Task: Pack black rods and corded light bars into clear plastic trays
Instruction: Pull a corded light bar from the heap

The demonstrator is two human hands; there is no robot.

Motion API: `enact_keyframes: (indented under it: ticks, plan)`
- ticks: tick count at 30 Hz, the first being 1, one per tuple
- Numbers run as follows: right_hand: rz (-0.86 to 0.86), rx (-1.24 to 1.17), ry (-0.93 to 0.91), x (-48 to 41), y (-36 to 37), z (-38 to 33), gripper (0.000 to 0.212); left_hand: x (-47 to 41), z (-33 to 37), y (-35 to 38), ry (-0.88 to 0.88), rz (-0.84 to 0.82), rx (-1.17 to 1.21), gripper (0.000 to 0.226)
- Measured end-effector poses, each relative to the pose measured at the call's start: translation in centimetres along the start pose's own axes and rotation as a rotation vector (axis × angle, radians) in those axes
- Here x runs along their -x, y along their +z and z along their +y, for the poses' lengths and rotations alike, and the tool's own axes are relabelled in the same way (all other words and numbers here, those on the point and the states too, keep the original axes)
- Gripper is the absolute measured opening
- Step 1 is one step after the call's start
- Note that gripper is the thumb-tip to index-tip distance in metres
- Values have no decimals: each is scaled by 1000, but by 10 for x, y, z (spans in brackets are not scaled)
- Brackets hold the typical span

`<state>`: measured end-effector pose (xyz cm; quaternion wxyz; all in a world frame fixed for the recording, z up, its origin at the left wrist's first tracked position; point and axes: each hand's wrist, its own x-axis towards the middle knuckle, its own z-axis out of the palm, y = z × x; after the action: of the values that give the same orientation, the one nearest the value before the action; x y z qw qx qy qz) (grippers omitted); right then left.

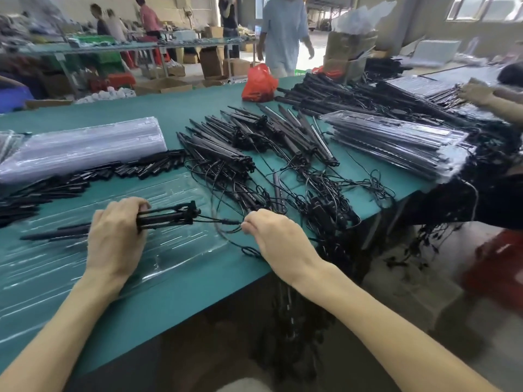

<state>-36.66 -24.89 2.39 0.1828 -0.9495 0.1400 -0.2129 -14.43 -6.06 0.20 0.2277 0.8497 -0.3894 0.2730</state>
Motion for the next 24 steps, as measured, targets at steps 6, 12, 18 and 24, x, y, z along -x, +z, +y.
enact_keyframes:
  ticks: [6, 12, 18, 24]
  plan:
    - [91, -69, -116, -11, 16, -46, 22, 0, 9, -5, 188, -108, 107, 74]
    - [206, -98, -164, -43, 32, -95, 11, -2, 15, -25, 292, -101, 177, 47]
    - [140, -195, -127, -49, 39, -89, 26, -2, 16, -39, 229, -66, 143, 24]
    - [113, -16, -153, -21, 25, -56, 30, -13, 22, -45, 236, 48, 142, 22]
